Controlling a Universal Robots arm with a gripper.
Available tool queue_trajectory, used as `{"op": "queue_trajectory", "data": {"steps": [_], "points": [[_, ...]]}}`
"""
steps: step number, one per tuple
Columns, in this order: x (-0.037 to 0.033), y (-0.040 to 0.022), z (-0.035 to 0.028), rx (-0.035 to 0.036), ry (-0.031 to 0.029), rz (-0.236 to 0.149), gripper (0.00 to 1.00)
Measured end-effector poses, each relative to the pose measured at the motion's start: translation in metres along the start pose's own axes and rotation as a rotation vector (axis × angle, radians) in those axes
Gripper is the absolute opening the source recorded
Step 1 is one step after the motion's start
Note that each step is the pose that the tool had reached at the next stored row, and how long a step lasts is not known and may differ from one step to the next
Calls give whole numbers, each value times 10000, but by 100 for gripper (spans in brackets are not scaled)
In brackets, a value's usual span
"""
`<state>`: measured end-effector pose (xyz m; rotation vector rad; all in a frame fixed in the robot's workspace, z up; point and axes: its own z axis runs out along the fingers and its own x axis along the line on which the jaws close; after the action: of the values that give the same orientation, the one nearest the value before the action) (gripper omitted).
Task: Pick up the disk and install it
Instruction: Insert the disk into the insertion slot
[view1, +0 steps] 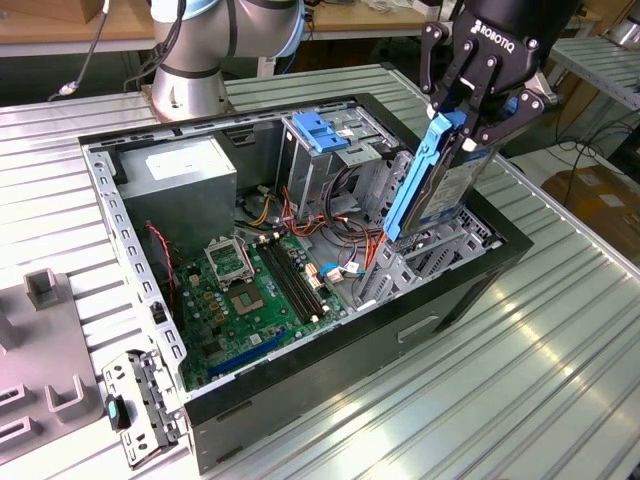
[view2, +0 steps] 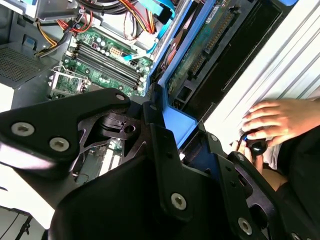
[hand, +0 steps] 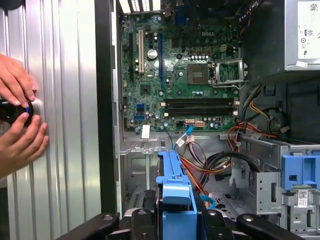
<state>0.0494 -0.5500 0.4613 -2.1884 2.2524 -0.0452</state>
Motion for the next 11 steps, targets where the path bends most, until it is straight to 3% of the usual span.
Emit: {"op": "queue_trajectory", "data": {"steps": [4,11], "points": [[7,-35,15,-17,1,86,37],[32,-42,48,-16,1,10,37]]}}
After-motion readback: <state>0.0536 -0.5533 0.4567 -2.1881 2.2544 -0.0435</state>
